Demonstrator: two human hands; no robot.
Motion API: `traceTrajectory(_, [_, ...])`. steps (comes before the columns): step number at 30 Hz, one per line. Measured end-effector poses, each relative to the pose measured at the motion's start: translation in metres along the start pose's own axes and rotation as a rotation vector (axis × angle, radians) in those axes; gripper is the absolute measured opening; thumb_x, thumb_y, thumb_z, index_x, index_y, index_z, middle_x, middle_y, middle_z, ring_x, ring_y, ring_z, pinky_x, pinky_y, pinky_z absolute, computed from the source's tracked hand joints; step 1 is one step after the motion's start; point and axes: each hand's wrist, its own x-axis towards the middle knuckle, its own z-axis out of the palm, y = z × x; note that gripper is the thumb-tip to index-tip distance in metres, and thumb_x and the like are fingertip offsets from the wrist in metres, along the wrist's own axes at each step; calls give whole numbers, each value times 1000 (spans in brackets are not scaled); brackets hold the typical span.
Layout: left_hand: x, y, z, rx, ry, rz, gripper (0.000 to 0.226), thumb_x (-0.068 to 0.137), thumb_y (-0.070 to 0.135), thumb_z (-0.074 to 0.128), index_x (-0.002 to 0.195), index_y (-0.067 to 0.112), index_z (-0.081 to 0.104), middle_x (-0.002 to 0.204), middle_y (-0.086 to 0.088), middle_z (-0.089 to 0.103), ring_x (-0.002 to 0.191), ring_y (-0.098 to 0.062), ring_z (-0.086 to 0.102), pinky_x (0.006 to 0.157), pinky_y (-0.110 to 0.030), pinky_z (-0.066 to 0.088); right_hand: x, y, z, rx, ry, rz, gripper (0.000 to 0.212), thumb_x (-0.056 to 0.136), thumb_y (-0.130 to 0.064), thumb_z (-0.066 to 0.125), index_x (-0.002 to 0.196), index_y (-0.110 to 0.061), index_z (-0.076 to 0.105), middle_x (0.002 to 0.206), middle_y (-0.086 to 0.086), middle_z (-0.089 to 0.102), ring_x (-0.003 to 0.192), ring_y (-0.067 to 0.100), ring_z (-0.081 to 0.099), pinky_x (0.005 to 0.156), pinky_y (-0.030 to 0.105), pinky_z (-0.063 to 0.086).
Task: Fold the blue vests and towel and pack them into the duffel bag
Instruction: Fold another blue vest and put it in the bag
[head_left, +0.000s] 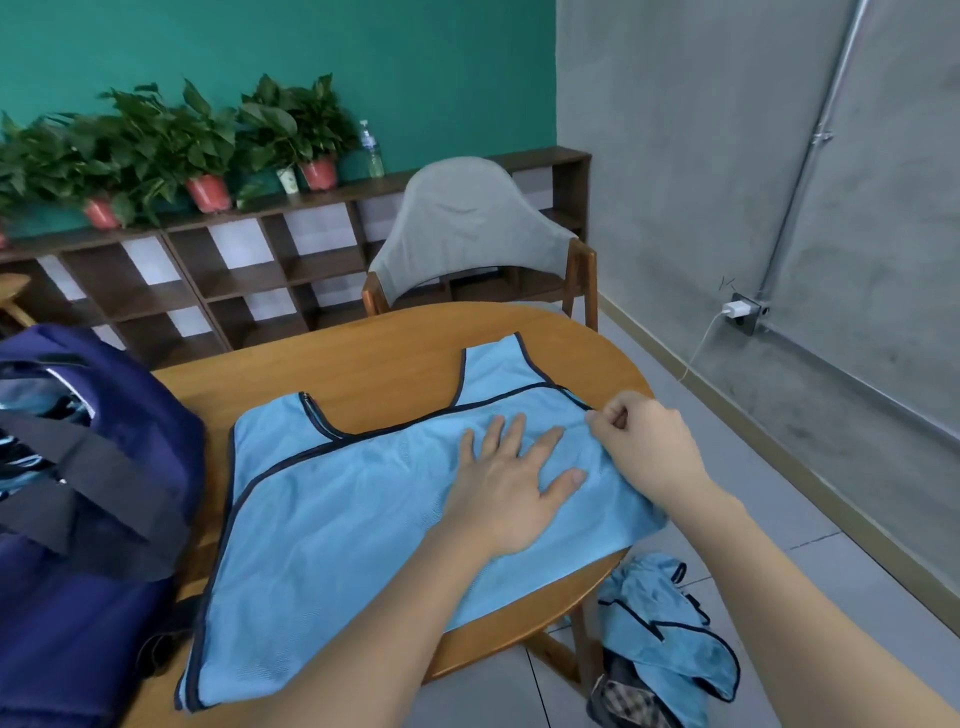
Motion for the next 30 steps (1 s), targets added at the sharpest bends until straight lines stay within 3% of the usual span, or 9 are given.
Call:
traceTrajectory(7, [2, -1, 0, 22, -48, -3, 75, 91, 81, 7, 158, 47, -2, 169, 0, -9, 154, -22, -17, 122, -55, -12, 20, -9, -8, 261, -269, 104, 30, 82, -31, 82, 96, -15, 60, 78, 1, 65, 67, 11, 56, 58, 24, 40])
traceTrajectory(11, [3, -1, 1, 30, -54, 1, 76, 91, 82, 5, 157, 47, -5, 169, 0, -12, 154, -23, -19, 121, -56, -12, 23, -4, -9, 373, -220, 115, 17, 93, -27, 70, 100, -14, 62, 68, -1, 60, 59, 11, 54, 58, 23, 42])
traceTrajectory(13, [2, -1, 1, 36, -59, -1, 77, 90, 83, 4, 157, 47, -5, 169, -1, -13, 154, -24, -19, 121, -57, -13, 21, 1, -9, 315, -192, 69, 11, 97, -28, 64, 96, -18, 63, 66, -4, 56, 58, 10, 52, 61, 26, 42])
traceTrajectory(16, [3, 0, 0, 29, -64, -2, 79, 88, 84, 5, 157, 47, -6, 168, -1, -14, 153, -25, -20, 120, -58, -14, 17, 8, -6, 103, -157, -7, 8, 97, -30, 61, 90, -28, 64, 70, -9, 58, 69, 11, 55, 79, 37, 47])
traceTrajectory(19, [2, 2, -2, 39, -70, -2, 80, 87, 85, 4, 157, 47, -7, 168, -2, -15, 153, -27, -21, 120, -58, -14, 13, 14, -5, 67, -100, -24, 10, 93, -23, 67, 98, -31, 63, 81, -10, 62, 79, 10, 59, 91, 42, 50])
traceTrajectory(21, [1, 2, -3, 41, -80, 1, 80, 87, 86, 4, 157, 47, -8, 168, -2, -16, 153, -27, -22, 119, -59, -15, 11, 14, -7, 107, -91, -29, 22, 93, -18, 68, 107, -33, 62, 89, -9, 66, 81, 7, 60, 87, 36, 53])
traceTrajectory(25, [0, 2, -4, 37, -82, 21, 81, 87, 86, 4, 157, 47, -9, 168, -4, -16, 152, -28, -23, 119, -58, -16, 12, 9, -6, 124, -118, -11, 27, 89, -28, 75, 110, -34, 59, 91, -9, 67, 87, 2, 60, 70, 19, 44])
traceTrajectory(30, [-6, 1, -8, -41, -36, 36, 77, 94, 79, 16, 159, 41, 6, 169, -6, -6, 155, -27, -14, 121, -55, -15, 22, 11, -6, 29, -75, 20, 12, 92, -20, 70, 93, -31, 67, 85, -12, 69, 84, 9, 65, 75, 31, 55])
